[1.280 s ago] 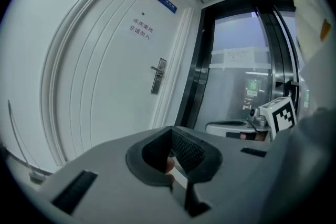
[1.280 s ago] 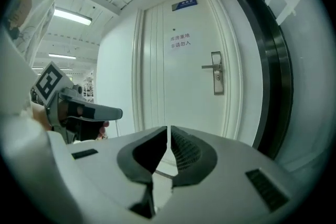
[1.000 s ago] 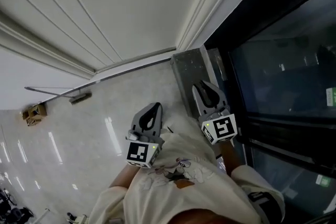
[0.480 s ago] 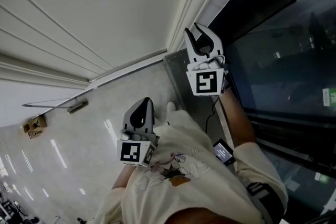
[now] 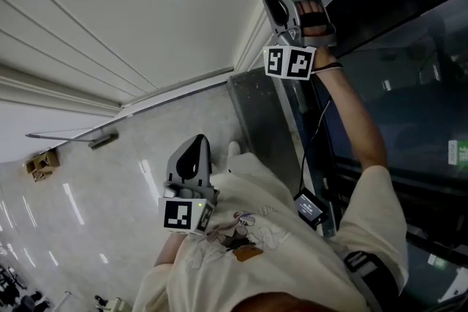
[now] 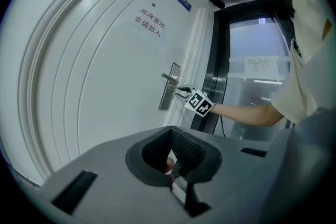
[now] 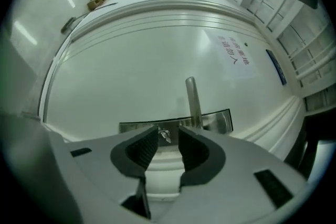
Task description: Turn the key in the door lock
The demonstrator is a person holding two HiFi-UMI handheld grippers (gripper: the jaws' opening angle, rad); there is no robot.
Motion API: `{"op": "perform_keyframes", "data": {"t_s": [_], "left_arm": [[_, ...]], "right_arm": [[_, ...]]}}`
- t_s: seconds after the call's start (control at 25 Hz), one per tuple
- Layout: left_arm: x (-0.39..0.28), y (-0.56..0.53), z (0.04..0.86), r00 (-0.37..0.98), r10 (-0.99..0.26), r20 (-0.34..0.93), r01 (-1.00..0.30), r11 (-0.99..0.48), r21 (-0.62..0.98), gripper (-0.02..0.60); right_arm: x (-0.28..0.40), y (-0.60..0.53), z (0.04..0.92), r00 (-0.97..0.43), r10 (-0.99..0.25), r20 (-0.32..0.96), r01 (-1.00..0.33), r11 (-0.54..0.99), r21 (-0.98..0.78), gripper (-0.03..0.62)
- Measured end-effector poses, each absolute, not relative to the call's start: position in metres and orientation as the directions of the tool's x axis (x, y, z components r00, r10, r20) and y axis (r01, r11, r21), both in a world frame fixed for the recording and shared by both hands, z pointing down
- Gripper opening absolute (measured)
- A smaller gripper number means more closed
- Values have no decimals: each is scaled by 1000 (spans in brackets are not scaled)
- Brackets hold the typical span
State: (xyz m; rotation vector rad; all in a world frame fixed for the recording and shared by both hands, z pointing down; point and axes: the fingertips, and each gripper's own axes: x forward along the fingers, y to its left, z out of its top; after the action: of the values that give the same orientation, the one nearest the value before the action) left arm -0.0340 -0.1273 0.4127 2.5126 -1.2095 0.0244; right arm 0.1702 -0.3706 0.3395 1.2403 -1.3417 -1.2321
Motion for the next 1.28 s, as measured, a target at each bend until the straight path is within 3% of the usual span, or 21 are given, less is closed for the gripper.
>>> {"op": "perform_keyframes", "data": {"t_s": [0.24,0.88,1.28], "left_arm": [[-31,-137,415,624,-762,174,-770,-562,301,3],[32,-228,414,617,-758,211,-783,-567,255,3],[54,-255,402,645,-737,199,-761,-598,253,3]], "right_arm": [[179,-397,336,-65,-998,14,51,11,999,120],[186,-424,355,-9,-994,107,255,101,962,124],[186,-435,356,15,-999,52,404,53,913,132]]}}
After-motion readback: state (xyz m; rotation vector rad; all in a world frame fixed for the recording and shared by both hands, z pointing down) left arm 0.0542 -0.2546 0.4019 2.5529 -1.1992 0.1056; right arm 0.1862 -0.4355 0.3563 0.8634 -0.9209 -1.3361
